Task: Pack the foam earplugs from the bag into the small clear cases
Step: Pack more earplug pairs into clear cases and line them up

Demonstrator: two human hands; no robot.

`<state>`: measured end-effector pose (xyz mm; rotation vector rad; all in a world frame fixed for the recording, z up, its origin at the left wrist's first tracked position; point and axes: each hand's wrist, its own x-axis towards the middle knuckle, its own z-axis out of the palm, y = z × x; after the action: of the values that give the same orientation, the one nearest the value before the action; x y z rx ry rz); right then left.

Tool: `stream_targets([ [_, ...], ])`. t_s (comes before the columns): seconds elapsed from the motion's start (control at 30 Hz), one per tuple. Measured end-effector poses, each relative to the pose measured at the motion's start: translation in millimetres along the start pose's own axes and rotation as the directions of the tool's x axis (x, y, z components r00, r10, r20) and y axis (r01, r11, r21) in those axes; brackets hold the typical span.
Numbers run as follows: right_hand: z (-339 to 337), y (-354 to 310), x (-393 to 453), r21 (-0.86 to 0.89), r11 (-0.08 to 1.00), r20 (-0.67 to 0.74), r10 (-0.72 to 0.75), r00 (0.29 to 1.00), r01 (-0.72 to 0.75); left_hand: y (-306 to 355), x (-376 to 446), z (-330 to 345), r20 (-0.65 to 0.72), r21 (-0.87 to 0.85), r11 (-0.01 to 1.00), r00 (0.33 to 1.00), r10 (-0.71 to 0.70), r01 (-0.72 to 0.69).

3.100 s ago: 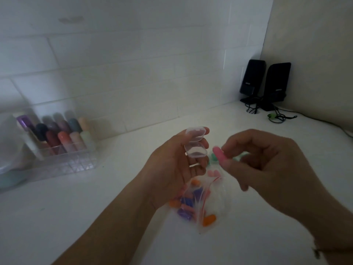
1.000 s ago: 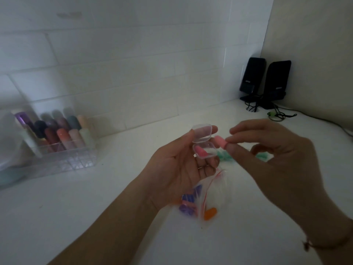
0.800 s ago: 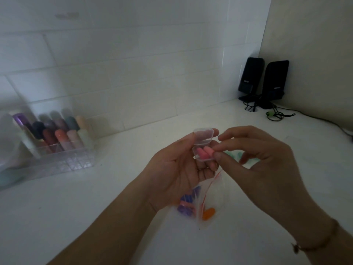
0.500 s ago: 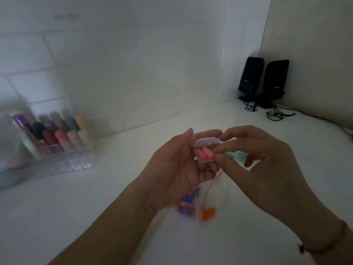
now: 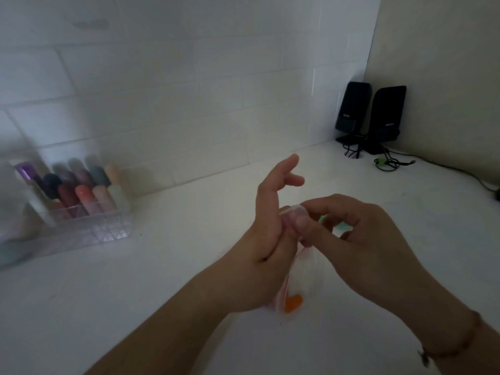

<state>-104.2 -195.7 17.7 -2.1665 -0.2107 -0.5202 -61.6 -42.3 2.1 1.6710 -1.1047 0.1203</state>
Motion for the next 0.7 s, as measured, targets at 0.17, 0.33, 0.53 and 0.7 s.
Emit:
stream_targets([
  [0.17,-4.8,-3.3,0.9,0.009,1.000,-0.029,-0.008,1.000,0.008,-1.6,1.2,-1.2,0.040,0.050,0.998,0.999,0.020,-0.022],
  [0.33,-29.8,9.7,13.5,0.295,0.947,-0.170,0.180,0.969,-0.125,-10.6,5.1,-7.4,-0.161,0.001,0.988,0.975,-0.152,0.154],
  [0.53,-9.9,54.9,20.5,-0.209,0.927,-0.179,0.278,0.944,-0.312,-21.2,5.5,-5.1,-0.181,0.282,0.912,0.950,-0.255,0.298],
  [0.7,4.1,64.8,17.1,-0.429,0.866,-0.080,0.247,0.966,-0.257,-14.5,3.7,-5.2,0.111,0.405,0.889,0.954,-0.278,0.212],
])
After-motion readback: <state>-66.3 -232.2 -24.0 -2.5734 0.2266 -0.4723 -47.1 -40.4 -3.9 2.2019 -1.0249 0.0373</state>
